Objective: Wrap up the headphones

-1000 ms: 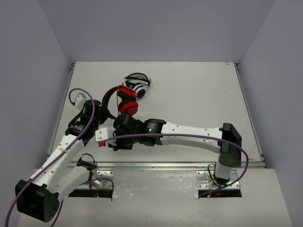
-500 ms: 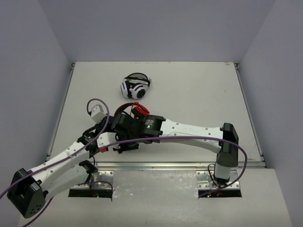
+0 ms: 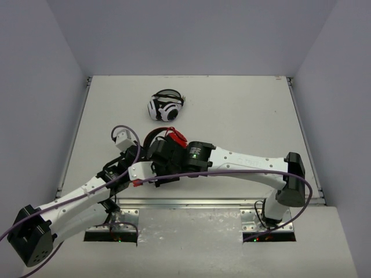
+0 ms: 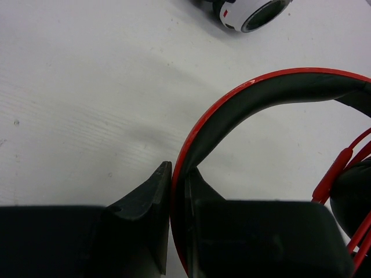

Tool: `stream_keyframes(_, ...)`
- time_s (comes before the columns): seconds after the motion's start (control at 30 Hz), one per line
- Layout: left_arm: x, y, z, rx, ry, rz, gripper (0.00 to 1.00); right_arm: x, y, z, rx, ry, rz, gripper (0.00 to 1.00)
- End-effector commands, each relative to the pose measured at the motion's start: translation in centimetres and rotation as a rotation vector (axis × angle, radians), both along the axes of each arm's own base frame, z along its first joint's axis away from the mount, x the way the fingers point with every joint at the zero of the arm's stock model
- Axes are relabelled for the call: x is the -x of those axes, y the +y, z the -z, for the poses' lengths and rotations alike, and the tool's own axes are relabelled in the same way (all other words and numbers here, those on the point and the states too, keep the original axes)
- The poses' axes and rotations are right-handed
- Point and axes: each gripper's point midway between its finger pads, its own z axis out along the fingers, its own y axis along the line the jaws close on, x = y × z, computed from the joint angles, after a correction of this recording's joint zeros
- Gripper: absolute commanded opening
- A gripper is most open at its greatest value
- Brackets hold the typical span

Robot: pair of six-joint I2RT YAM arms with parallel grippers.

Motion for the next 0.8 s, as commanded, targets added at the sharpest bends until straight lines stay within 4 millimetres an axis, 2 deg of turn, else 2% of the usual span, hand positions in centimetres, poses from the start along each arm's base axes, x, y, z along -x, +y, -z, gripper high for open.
stream_keyframes(0.0, -1.3, -0.7, -2.3, 0.022, -0.067, -0.004, 0.0, -0.5, 0.0, -4.1, -0.143, -0.07, 0.031, 0.01)
stream_keyframes(0.03, -1.4, -0.8, -2.4, 0.019, -0.068, 0.0, 0.0, -0.5, -0.1, -3.8, -0.152, -0.072, 0.033, 0.01)
stream_keyframes(0.1, -1.6, -1.0, -2.2, 0.01, -0.057, 0.002, 0.0, -0.3, -0.5, -5.0, -0.202, -0.073, 0.039, 0.01)
stream_keyframes(0.2, -1.9, -1.7, -2.2, 0.011, -0.054, 0.033, 0.0, -0.1, -0.5, -5.8, -0.255, -0.077, 0.039, 0.01)
stream_keyframes(0.5, -2.0, -3.1, -1.2, -0.015, -0.03, 0.099, 0.0, -1.6, 0.0, -7.5, -0.287, -0.105, 0.081, 0.01)
stream_keyframes(0.57, -1.8, -3.3, -0.8, -0.021, -0.022, 0.114, 0.0, -2.1, 0.1, -7.4, -0.293, -0.098, 0.096, 0.01)
stream_keyframes(0.77, -1.7, -5.6, -2.5, 0.021, -0.126, 0.25, 0.0, -3.7, 0.1, -6.8, -0.297, -0.117, 0.138, 0.01)
